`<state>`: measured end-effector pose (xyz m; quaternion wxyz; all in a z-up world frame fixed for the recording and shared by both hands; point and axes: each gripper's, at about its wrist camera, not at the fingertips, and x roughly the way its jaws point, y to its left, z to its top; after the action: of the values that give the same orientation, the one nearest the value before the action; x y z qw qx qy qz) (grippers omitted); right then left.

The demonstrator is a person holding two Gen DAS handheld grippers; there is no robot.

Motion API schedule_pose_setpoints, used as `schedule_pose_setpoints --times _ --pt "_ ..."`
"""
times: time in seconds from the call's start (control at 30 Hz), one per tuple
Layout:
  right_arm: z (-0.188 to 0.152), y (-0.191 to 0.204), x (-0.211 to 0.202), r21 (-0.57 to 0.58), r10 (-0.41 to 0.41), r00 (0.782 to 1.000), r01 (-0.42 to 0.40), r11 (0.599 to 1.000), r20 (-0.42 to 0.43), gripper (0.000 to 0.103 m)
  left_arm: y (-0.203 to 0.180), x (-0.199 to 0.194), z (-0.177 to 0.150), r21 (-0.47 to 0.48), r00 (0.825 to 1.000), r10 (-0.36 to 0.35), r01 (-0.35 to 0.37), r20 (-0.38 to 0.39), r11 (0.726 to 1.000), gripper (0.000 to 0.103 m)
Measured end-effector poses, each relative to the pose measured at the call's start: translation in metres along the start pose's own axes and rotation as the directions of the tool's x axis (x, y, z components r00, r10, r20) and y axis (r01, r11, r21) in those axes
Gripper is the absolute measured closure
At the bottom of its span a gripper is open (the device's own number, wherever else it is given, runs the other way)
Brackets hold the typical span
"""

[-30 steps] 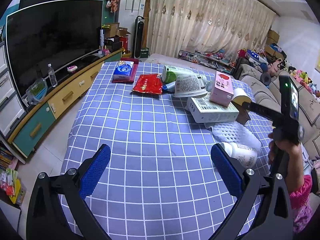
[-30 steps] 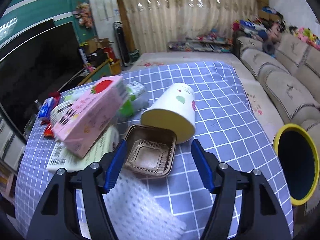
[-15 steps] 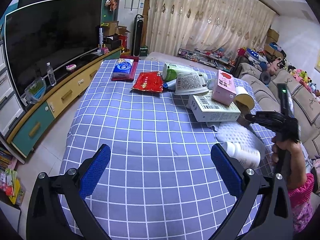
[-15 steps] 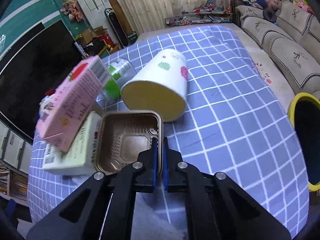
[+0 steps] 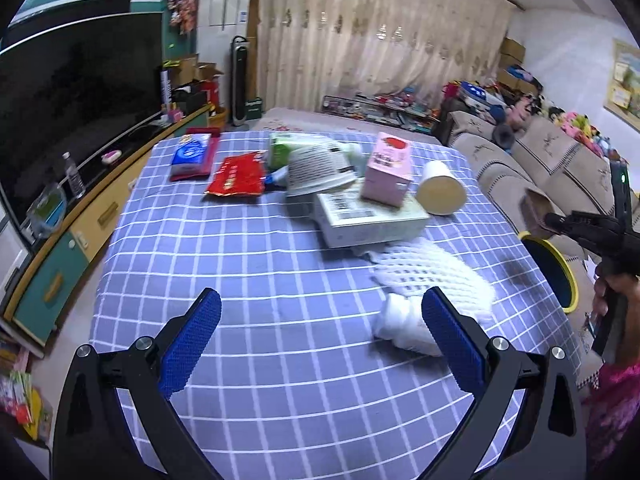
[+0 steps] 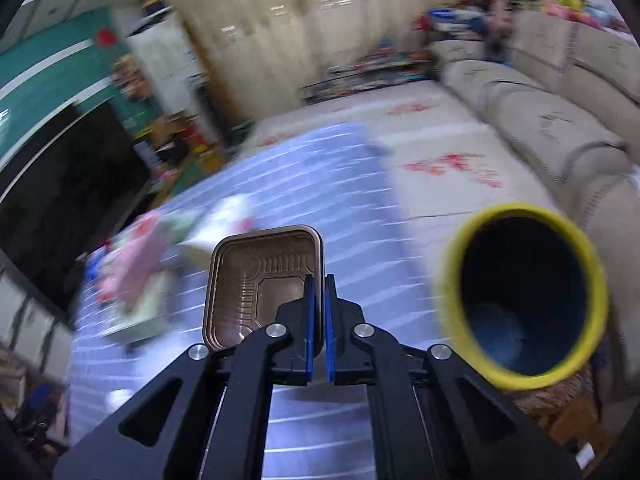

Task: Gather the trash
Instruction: 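Carry the brown tray to the yellow bin and open the right tool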

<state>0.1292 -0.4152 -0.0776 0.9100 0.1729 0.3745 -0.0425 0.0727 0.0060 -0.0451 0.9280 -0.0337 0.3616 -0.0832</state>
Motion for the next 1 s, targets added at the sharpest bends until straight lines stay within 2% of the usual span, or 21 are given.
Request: schedule_pose_setpoints --times 0.1,0.17,0.27,0.37,0.5,0.57,0.7,0.87,1.0 --pt "0.006 -0.065 0.007 0.059 -0.134 0.990 0.136 0.989 -0.030 0.099 -0.014 0.008 0.002 0.019 1.000 -0.016 0.016 -0.013 1.000 0.004" --pt "0.006 -0.107 0.022 0.078 -0.228 0.970 0.235 0.969 -0.083 0.099 -0.026 0.014 0.004 0.036 0.999 -0.025 0.026 -0.024 0.999 0.004" --pt "0.001 -0.147 0.050 0.082 -0.298 0.940 0.314 0.946 -0.166 0.098 -0.043 0.023 0.006 0.054 0.999 -0.037 0.039 -0.037 0.998 0.004" --pt "-0.006 -0.169 0.075 0.076 -0.315 0.920 0.341 0.937 -0.233 0.098 -0.061 0.031 0.009 0.067 0.997 -0.052 0.056 -0.057 0.996 0.004" --pt "-0.008 -0.179 0.098 0.080 -0.313 0.912 0.344 0.936 -0.264 0.098 -0.087 0.042 0.013 0.096 0.995 -0.070 0.077 -0.074 0.992 0.004" --pt "-0.009 -0.181 0.104 0.083 -0.313 0.910 0.346 0.935 -0.271 0.094 -0.095 0.049 0.014 0.103 0.994 -0.069 0.078 -0.088 0.992 0.004" --pt "-0.008 -0.183 0.111 0.077 -0.312 0.913 0.343 0.936 -0.263 0.080 -0.103 0.058 0.015 0.110 0.991 -0.077 0.089 -0.114 0.990 0.004" --pt "-0.008 -0.181 0.101 0.082 -0.312 0.923 0.337 0.938 -0.224 0.080 -0.115 0.065 0.020 0.144 0.991 -0.072 0.088 -0.111 0.986 0.004" --pt "-0.004 -0.180 0.095 0.079 -0.306 0.930 0.327 0.942 -0.203 0.080 -0.110 0.073 0.042 0.146 0.992 -0.070 0.086 -0.109 0.986 0.004"
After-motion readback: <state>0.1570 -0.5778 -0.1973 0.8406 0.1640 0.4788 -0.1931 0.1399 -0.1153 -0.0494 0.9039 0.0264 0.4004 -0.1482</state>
